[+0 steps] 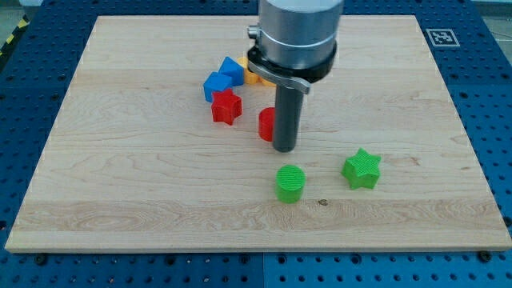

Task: Push the green star towards the red circle

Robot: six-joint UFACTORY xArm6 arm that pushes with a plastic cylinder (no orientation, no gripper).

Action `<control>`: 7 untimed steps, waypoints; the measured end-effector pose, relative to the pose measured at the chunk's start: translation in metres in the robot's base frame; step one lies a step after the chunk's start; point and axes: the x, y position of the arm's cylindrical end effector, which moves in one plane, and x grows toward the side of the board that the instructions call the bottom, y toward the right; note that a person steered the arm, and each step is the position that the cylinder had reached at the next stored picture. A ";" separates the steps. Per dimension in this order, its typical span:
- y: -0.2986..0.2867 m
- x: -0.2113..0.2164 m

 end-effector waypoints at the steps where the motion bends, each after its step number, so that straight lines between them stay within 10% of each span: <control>1: -0.015 -0.006; 3: 0.004 -0.012; 5: 0.163 -0.013; 7: 0.232 0.069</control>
